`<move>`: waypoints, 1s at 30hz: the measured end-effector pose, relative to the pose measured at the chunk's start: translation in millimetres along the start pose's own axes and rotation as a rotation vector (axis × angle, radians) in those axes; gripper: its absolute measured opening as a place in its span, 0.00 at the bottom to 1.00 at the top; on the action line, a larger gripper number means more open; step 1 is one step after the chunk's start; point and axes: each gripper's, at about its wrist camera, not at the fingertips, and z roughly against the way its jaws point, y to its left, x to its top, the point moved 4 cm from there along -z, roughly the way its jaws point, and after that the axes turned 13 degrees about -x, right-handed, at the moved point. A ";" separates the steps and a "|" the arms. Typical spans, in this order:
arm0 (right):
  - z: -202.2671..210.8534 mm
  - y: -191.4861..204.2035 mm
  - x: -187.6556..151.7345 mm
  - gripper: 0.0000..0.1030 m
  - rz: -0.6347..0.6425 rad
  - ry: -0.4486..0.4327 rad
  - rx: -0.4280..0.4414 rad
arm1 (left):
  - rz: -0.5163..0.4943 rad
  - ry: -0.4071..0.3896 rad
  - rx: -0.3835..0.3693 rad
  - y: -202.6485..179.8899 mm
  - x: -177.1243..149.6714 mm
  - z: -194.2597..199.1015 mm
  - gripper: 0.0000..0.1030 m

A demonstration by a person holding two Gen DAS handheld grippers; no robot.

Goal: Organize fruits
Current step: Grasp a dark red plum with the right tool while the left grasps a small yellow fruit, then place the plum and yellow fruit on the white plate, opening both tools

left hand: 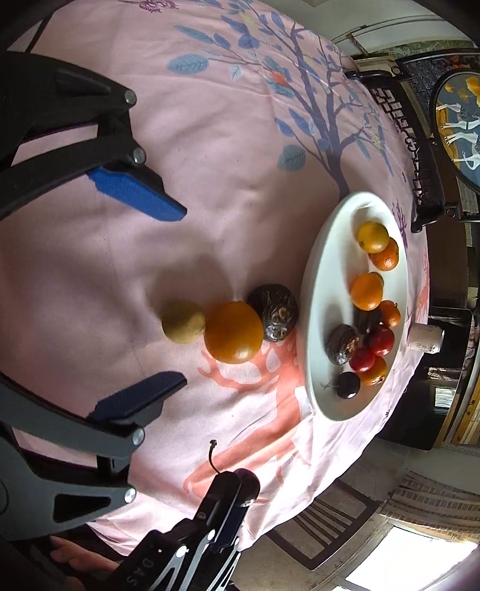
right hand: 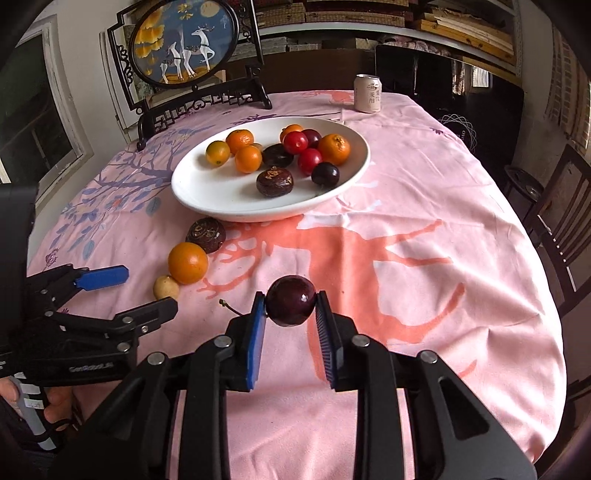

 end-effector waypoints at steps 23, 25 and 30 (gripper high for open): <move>7.8 5.0 13.5 0.27 -0.014 -0.016 0.055 | 0.008 -0.082 0.010 9.7 19.8 46.3 0.23; 8.1 7.0 24.3 0.27 0.004 -0.026 0.051 | -0.001 -0.098 0.028 16.4 37.7 51.8 0.23; -3.9 8.0 65.6 0.27 0.013 -0.057 0.065 | 0.013 -0.111 0.047 36.5 103.8 43.7 0.23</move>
